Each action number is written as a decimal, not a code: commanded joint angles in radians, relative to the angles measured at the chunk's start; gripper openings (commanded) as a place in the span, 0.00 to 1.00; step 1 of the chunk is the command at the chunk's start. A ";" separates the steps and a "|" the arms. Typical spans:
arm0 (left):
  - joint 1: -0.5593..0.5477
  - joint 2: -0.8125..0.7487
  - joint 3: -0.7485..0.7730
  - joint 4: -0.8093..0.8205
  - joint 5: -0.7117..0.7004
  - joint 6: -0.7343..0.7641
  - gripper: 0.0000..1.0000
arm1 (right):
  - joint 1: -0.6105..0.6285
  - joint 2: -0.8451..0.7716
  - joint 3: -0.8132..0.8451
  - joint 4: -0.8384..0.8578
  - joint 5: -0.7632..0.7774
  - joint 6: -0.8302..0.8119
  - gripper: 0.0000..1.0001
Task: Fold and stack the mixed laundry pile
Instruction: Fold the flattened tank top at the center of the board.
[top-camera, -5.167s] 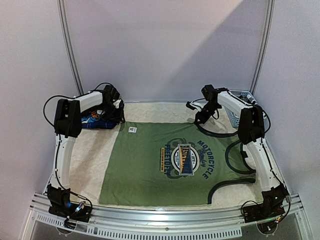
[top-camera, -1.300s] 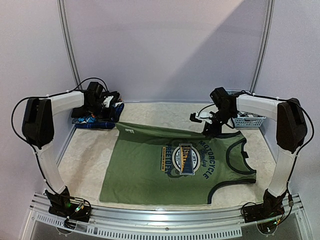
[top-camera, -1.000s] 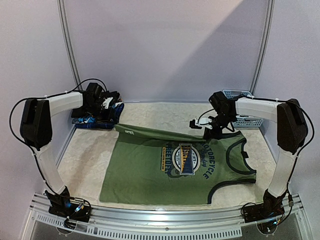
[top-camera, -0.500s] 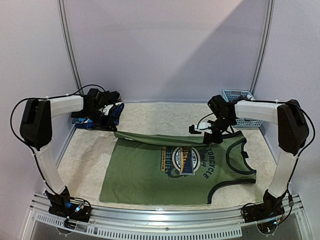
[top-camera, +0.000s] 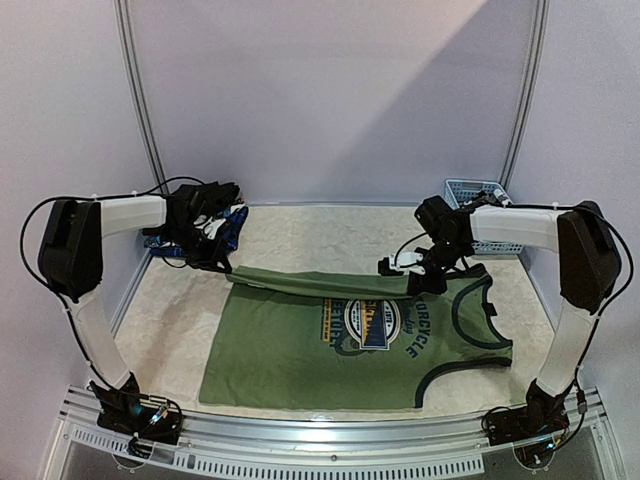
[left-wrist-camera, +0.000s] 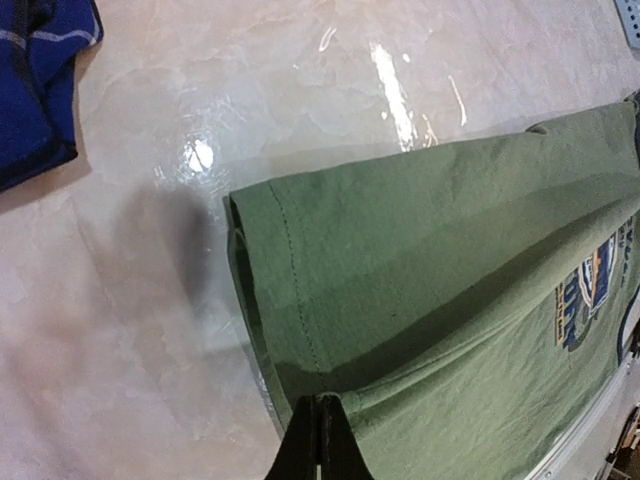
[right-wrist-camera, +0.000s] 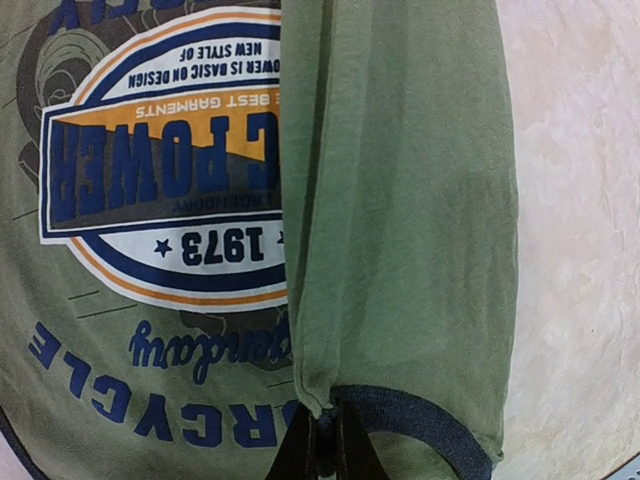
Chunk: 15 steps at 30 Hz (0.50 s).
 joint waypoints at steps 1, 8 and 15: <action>0.003 -0.026 -0.012 -0.023 -0.004 0.014 0.00 | 0.011 -0.034 -0.019 -0.034 -0.001 0.005 0.00; 0.002 -0.038 -0.032 -0.031 0.000 0.016 0.00 | 0.026 -0.052 -0.023 -0.051 0.002 0.016 0.00; 0.003 -0.068 -0.057 -0.032 0.000 0.016 0.00 | 0.034 -0.069 -0.025 -0.066 0.014 0.029 0.00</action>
